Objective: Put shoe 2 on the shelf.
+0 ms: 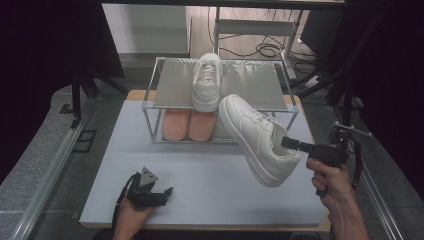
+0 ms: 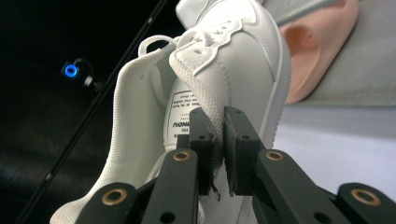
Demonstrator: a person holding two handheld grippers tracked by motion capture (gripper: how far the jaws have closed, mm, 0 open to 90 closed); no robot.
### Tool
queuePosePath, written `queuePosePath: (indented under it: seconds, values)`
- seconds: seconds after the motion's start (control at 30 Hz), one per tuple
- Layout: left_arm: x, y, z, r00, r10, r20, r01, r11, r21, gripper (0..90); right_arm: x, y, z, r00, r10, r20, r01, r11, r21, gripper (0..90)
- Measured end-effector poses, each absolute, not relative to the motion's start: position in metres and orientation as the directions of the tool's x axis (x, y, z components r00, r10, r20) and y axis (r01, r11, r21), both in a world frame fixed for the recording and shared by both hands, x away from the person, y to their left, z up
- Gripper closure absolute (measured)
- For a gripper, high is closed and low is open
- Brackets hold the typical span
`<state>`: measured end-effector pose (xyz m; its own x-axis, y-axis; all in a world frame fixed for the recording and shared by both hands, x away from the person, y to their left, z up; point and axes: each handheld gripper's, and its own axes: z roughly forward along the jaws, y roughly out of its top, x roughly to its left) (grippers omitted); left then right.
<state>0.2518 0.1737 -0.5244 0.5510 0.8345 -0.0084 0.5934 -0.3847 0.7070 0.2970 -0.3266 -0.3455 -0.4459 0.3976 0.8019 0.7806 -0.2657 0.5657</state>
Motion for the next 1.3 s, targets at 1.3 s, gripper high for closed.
queuePosePath:
  seconds: [1.3]
  values:
    - [0.251, 0.173, -0.524, 0.552, 0.834, -0.005, 0.59, -0.386, 0.709, 17.1, 0.396, -0.257, -0.302, -0.289, 0.655, 0.698, 0.647, -0.404, 0.647, 71.6]
